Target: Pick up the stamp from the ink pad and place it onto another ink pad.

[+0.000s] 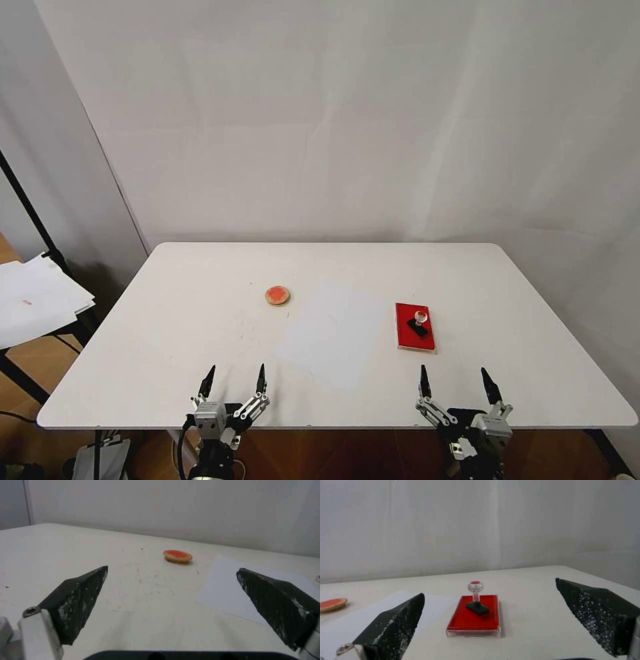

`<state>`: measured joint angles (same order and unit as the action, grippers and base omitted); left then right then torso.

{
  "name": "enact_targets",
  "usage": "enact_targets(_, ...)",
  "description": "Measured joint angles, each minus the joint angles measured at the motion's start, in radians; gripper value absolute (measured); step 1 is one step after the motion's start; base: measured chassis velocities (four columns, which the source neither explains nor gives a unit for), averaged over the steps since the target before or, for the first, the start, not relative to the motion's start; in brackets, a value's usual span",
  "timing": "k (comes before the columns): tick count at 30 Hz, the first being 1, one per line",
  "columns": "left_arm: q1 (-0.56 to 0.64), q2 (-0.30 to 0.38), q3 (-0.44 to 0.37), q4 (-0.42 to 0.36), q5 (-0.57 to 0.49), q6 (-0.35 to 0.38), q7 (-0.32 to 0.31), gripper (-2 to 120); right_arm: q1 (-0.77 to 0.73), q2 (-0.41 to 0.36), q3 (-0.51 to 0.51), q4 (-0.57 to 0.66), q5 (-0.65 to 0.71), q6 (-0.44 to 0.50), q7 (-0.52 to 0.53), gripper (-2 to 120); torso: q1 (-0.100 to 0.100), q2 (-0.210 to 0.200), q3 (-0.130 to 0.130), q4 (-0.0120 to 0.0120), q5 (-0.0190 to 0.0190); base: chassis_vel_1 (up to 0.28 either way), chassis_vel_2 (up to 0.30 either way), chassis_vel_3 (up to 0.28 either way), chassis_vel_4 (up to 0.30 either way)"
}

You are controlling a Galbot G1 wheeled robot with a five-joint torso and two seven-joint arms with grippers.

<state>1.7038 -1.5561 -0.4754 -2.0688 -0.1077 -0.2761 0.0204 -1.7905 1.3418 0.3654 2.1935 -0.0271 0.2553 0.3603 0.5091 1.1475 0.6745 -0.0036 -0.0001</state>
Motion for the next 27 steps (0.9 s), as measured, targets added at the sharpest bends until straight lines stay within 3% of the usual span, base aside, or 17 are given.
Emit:
enact_targets(16,0.000,0.000,0.000,0.000,0.000,0.000,0.000,102,0.028,-0.003,-0.002,-0.009,0.010,-0.005,-0.002,100,0.000,0.000,0.000,0.0000,0.0000,0.000,0.000,0.000,0.000)
enact_targets(27,0.000,0.000,0.000,0.000,0.000,0.000,0.000,102,0.231,-0.059,0.000,-0.126,0.099,-0.056,-0.029,100,0.000,0.000,0.000,0.0001,-0.0001,0.000,0.000,0.000,0.000)
